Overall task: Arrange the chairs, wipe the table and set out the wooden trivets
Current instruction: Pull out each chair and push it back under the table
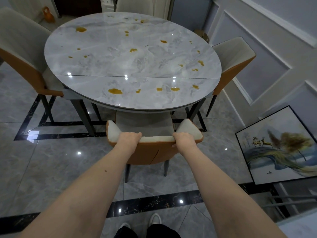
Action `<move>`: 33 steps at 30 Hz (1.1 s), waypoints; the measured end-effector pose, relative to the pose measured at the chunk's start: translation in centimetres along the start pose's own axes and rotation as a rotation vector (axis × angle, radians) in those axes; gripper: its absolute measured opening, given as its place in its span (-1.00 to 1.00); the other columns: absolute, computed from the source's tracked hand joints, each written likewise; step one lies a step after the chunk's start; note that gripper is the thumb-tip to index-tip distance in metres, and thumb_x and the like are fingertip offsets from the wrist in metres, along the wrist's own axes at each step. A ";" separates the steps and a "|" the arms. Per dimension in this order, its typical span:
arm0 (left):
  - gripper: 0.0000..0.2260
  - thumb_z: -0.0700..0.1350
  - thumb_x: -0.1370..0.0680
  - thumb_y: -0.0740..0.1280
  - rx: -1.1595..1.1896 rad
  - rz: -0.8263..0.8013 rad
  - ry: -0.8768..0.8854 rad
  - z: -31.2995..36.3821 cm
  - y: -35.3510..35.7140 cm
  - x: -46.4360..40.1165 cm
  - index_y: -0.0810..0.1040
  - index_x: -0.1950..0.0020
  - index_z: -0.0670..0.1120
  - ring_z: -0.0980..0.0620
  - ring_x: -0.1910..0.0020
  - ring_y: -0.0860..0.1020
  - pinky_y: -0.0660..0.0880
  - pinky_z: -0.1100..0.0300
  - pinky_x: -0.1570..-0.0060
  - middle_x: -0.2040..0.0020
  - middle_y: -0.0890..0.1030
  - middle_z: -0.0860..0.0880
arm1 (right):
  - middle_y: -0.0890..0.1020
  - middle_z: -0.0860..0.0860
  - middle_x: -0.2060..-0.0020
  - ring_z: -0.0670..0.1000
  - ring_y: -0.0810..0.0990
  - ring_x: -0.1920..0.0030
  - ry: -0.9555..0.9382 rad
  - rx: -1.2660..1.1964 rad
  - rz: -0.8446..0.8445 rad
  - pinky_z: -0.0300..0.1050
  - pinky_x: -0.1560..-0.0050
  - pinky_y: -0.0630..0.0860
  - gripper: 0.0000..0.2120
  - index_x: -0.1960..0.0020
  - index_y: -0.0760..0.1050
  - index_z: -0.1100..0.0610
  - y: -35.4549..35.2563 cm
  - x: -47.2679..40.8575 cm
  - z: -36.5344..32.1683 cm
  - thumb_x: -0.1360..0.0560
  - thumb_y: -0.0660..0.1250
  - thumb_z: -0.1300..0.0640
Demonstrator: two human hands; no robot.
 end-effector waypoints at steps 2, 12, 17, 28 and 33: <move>-0.63 -0.16 -0.50 0.35 0.000 -0.046 0.000 0.0 -0.4 0.0 0.32 -0.25 -0.06 -0.09 -0.15 0.53 0.37 0.11 0.09 -0.16 0.54 -0.07 | 0.58 0.11 -0.08 0.16 0.54 -0.12 -0.017 -0.008 0.000 -0.01 -0.03 0.40 -0.76 -0.17 0.42 0.13 0.1 -0.2 0.2 -0.55 0.29 0.08; -0.39 0.04 -0.43 0.46 0.158 -0.283 0.092 7.2 -6.9 -4.0 0.35 -0.41 -0.12 -0.14 -0.28 0.45 0.43 -0.02 -0.25 -0.35 0.43 -0.05 | 0.54 0.02 -0.20 0.07 0.49 -0.21 -0.113 -0.295 -0.007 -0.02 -0.19 0.46 -0.49 -0.32 0.43 0.00 -0.5 0.1 8.3 -0.43 0.41 -0.12; -0.59 -0.03 -0.49 0.40 0.248 -0.125 0.249 16.0 -12.0 -7.9 0.46 -0.30 -0.13 -0.09 -0.21 0.48 0.44 0.08 -0.16 -0.26 0.50 -0.06 | 0.50 0.00 -0.30 0.03 0.45 -0.30 -0.031 -0.363 0.041 -0.03 -0.28 0.43 -0.50 -0.36 0.41 0.04 -1.1 0.0 18.5 -0.47 0.38 -0.08; -0.64 -0.02 -0.56 0.28 0.155 -0.125 0.302 36.0 -18.6 -16.3 0.41 -0.32 -0.10 -0.10 -0.22 0.47 0.45 0.06 -0.16 -0.27 0.45 -0.06 | 0.45 0.08 -0.34 0.09 0.43 -0.32 0.199 -0.398 0.084 -0.05 -0.26 0.40 -0.51 -0.42 0.33 0.08 -2.3 -1.4 42.9 -0.53 0.32 0.01; -0.65 -0.07 -0.58 0.22 0.037 -0.139 0.298 42.8 -21.1 -22.6 0.37 -0.36 -0.10 -0.12 -0.25 0.44 0.42 0.00 -0.24 -0.31 0.43 -0.08 | 0.45 0.09 -0.34 0.10 0.45 -0.30 0.217 -0.398 0.106 -0.02 -0.26 0.43 -0.49 -0.43 0.30 0.04 -2.6 -4.8 50.4 -0.52 0.33 0.04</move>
Point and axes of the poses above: each hand's wrist, its own x-axis away from the middle knuckle, its own y-axis out of the palm, z = x × y, the point moved 1 cm from there along -x, towards the middle knuckle
